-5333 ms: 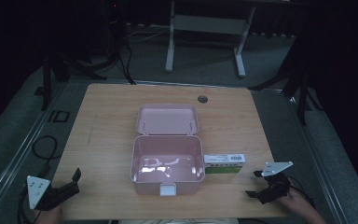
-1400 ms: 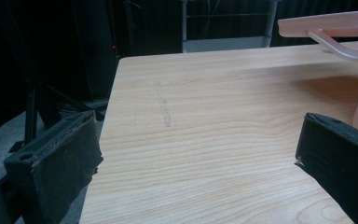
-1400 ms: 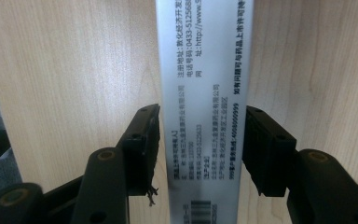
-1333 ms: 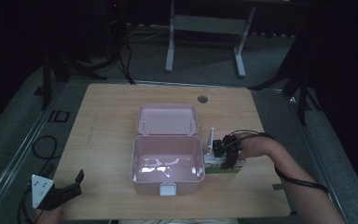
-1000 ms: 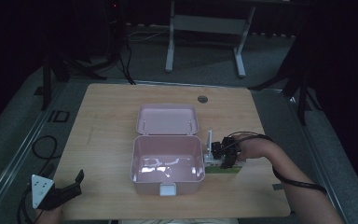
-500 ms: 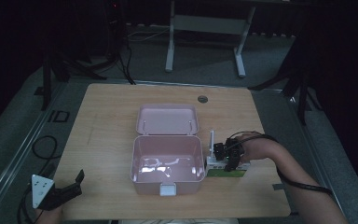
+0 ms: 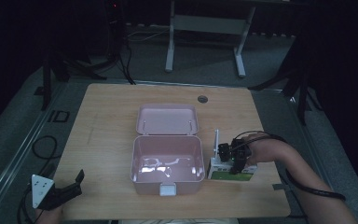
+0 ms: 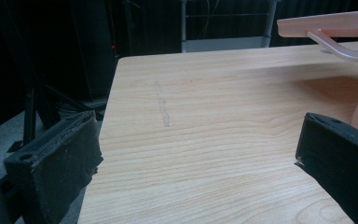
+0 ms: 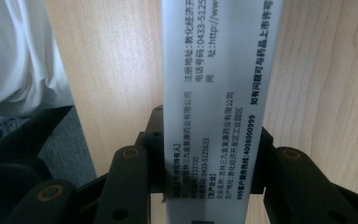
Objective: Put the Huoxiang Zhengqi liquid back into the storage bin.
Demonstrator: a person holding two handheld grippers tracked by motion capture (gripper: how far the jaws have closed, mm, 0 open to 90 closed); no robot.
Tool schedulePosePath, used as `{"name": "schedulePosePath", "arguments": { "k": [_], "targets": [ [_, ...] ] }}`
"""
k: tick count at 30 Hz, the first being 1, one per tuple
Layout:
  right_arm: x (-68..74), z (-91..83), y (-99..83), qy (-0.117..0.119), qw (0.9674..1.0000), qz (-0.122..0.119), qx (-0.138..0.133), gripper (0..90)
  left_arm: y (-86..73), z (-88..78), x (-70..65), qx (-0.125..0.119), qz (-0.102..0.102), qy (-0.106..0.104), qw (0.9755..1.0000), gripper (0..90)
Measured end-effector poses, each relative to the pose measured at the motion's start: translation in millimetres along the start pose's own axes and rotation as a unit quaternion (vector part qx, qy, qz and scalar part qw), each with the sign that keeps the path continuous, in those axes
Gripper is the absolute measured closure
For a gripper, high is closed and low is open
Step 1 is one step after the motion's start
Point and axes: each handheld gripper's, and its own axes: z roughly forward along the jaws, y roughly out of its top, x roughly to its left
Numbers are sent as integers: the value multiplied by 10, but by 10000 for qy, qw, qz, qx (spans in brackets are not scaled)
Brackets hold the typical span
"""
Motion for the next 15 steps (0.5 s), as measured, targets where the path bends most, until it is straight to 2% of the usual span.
{"name": "schedulePosePath", "arguments": {
  "k": [11, 15],
  "targets": [
    [94, -268, -38, -38, 10000, 51, 14, 633, -1, -3, 0, -10, 1, -9, 10000, 1],
    [143, -451, -65, -85, 9999, 88, 35, 633, -1, -1, -3, -3, 8, -5, 10000, 1]
  ]
}}
